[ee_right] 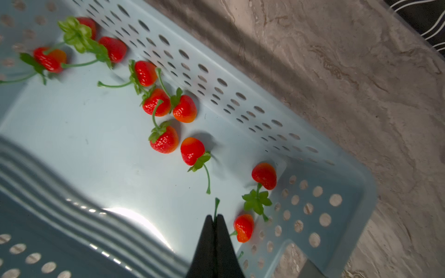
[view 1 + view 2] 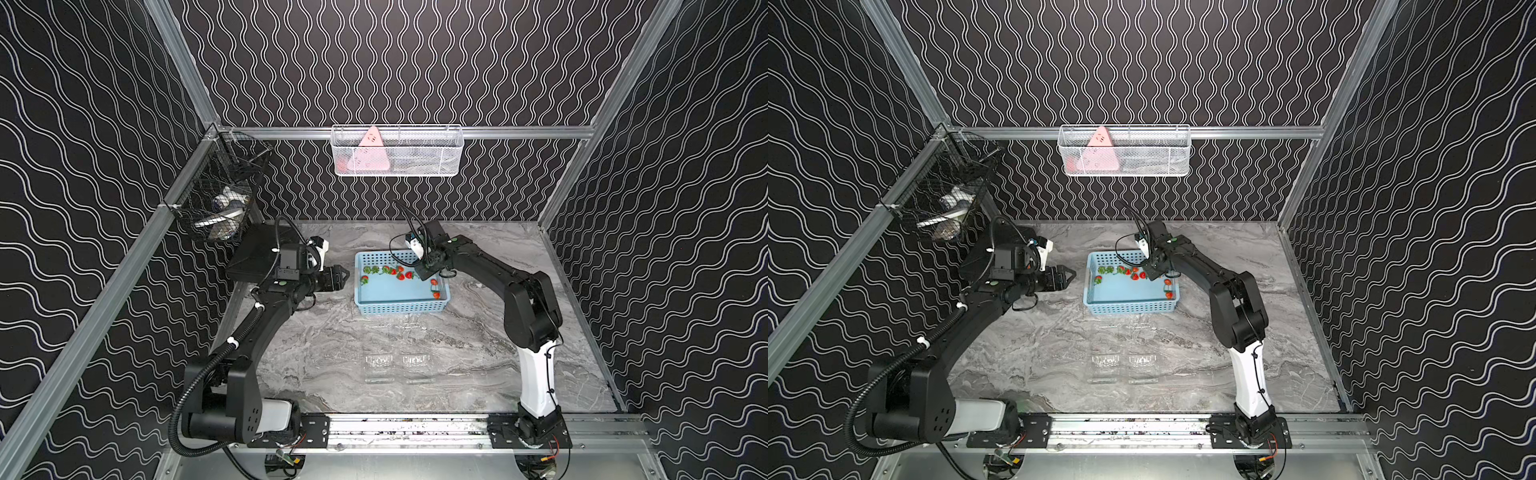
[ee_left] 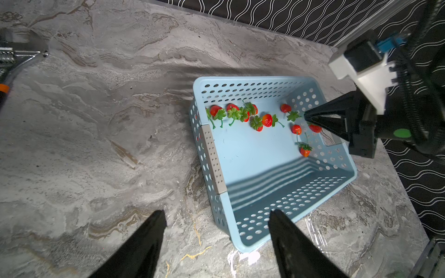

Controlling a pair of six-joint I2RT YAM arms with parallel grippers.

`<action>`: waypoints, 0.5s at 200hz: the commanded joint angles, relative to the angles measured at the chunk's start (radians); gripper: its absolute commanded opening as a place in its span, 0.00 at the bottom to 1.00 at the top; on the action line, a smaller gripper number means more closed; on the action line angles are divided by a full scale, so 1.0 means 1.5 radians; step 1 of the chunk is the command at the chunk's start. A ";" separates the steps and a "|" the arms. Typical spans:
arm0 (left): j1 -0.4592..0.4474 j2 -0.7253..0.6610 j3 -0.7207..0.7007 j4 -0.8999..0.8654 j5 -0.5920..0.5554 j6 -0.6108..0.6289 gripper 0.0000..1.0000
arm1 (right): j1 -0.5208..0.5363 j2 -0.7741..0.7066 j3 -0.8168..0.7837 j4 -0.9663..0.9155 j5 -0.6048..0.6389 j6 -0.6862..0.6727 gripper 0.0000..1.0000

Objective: Pack strawberries into containers
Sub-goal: Pick up the strawberry from the basket, then place the strawberry in the packing box.

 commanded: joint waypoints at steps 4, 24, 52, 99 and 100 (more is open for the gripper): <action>0.001 -0.007 0.003 0.007 0.006 0.003 0.73 | 0.000 -0.037 -0.008 -0.002 -0.013 0.019 0.00; 0.001 -0.004 0.004 0.010 0.010 0.001 0.73 | 0.006 -0.099 -0.043 -0.022 -0.027 0.041 0.00; 0.001 0.000 0.005 0.013 0.016 -0.003 0.73 | 0.014 -0.241 -0.164 0.008 -0.107 0.101 0.01; 0.001 0.001 0.006 0.017 0.024 -0.009 0.73 | 0.069 -0.440 -0.348 -0.002 -0.202 0.209 0.02; 0.001 0.002 0.006 0.017 0.025 -0.009 0.73 | 0.072 -0.443 -0.352 -0.003 -0.201 0.211 0.02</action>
